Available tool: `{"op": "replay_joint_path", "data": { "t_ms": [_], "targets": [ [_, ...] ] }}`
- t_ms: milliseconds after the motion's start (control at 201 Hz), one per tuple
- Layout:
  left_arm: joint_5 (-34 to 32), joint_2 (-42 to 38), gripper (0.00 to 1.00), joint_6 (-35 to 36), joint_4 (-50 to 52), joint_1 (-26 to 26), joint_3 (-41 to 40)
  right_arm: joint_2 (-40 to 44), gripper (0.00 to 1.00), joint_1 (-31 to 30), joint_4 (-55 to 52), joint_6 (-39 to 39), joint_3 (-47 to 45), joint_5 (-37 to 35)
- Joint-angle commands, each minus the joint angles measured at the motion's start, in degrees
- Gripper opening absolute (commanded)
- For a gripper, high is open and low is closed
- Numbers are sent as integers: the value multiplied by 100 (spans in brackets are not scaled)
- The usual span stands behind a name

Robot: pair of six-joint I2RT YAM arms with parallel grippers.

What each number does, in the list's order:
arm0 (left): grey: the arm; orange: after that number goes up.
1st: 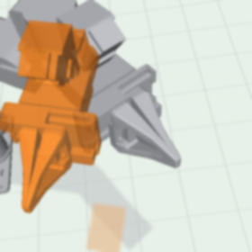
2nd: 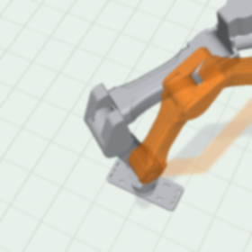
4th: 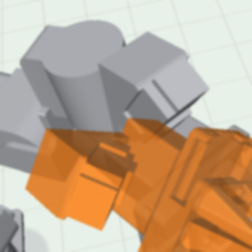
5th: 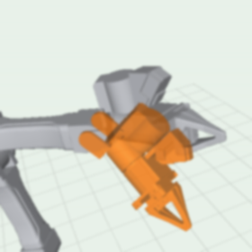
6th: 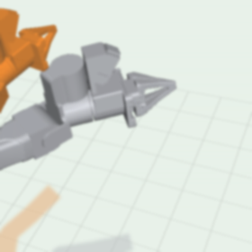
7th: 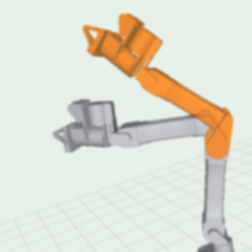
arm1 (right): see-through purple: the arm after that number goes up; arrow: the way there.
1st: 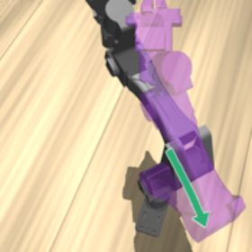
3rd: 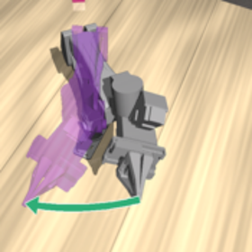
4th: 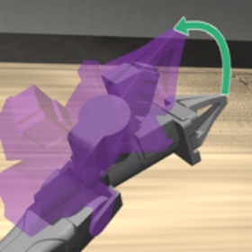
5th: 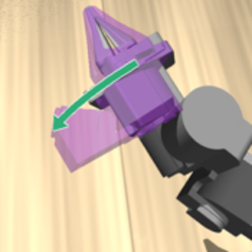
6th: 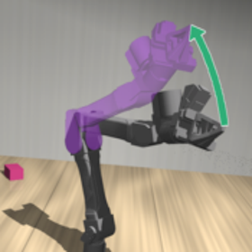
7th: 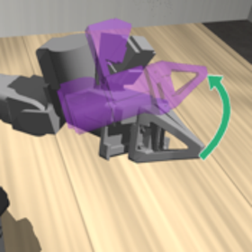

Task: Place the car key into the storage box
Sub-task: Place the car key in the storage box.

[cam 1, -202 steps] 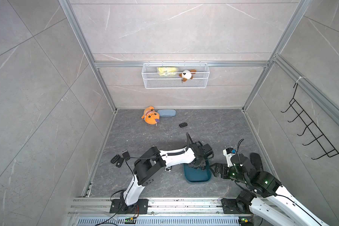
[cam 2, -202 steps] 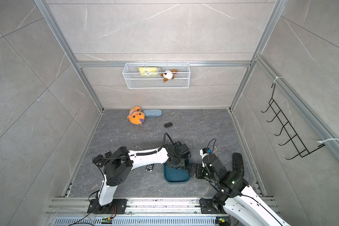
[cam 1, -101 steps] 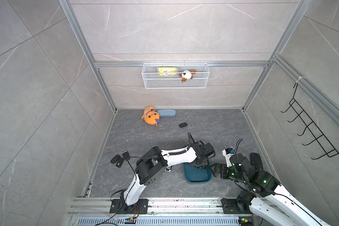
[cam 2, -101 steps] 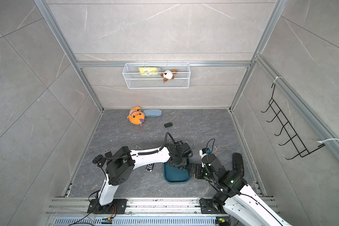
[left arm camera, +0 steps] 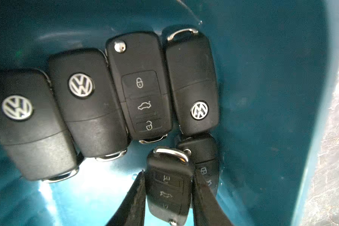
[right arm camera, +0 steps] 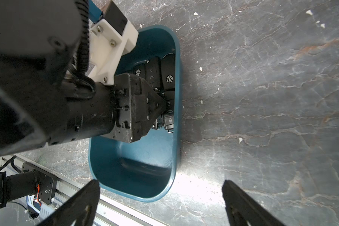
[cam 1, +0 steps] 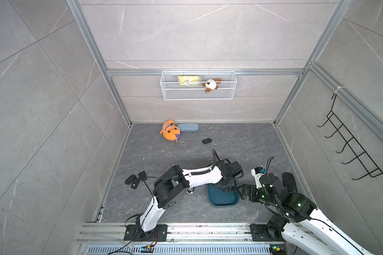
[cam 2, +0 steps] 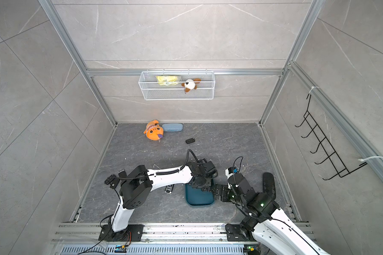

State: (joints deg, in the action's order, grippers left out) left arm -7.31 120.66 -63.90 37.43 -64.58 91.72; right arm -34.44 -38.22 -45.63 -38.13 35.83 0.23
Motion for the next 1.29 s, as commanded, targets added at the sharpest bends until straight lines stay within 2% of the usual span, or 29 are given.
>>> {"op": "replay_joint_path", "data": {
  "t_ms": [0,373,463,727,856,1284],
  "targets": [
    [-221,-174,33,-182,266,14,-65,-20,100,34,-5,-41,-77,-50],
    [-355,-229,35,-263,343,12,-100,-19,99,34,-6,-32,-86,-58],
    [-329,-240,42,-247,288,12,-112,-31,99,33,2,-28,-92,-58],
    [-181,-144,44,-114,116,7,-58,-58,99,31,15,-29,-102,-58],
    [-174,-187,50,-149,99,14,-115,-60,100,32,14,-33,-108,-58],
    [-223,-378,50,-105,27,7,-148,-102,99,33,2,-8,-34,-66]
  ]
}}
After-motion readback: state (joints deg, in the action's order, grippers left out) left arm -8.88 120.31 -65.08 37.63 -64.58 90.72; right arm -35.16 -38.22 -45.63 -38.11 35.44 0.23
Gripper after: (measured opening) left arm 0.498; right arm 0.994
